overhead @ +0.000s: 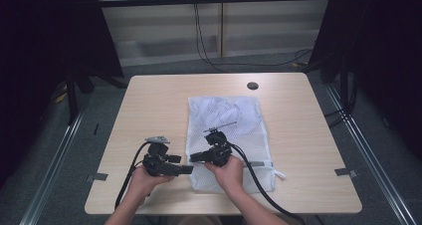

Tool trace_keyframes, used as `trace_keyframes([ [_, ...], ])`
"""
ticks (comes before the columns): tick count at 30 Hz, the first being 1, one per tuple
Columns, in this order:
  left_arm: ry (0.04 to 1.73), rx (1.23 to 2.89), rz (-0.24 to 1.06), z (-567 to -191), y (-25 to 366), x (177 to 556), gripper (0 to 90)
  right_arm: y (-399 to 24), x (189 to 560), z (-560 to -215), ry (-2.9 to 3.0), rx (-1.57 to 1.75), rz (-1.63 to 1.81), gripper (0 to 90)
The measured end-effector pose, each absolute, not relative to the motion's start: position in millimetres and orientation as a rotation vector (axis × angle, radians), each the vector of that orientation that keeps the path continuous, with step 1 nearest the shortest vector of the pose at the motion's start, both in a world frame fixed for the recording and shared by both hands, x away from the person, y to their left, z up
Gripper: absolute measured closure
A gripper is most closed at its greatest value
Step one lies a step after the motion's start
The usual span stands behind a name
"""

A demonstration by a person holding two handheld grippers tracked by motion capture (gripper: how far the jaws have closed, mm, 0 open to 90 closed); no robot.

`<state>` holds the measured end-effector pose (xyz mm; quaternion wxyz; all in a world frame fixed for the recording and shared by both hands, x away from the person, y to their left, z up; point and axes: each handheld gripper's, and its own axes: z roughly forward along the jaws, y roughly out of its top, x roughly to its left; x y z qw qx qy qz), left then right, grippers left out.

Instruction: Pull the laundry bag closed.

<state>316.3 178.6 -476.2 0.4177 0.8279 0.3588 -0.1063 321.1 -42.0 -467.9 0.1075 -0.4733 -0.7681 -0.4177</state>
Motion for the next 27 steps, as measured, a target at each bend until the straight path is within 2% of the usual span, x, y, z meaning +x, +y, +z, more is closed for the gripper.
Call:
trace_keyframes([
  [14, 0.914, 2.065, -0.328, -481.9, 167.7, 317.2, 36.2, -43.3, 321.3, -464.5, -2.262, -1.389, -1.249, 86.8],
  [27, 0.937, 2.058, -0.297, -485.9, 161.6, 319.1, 50.2, -45.5, 320.6, -460.8, -2.262, -1.385, -1.266, 86.8],
])
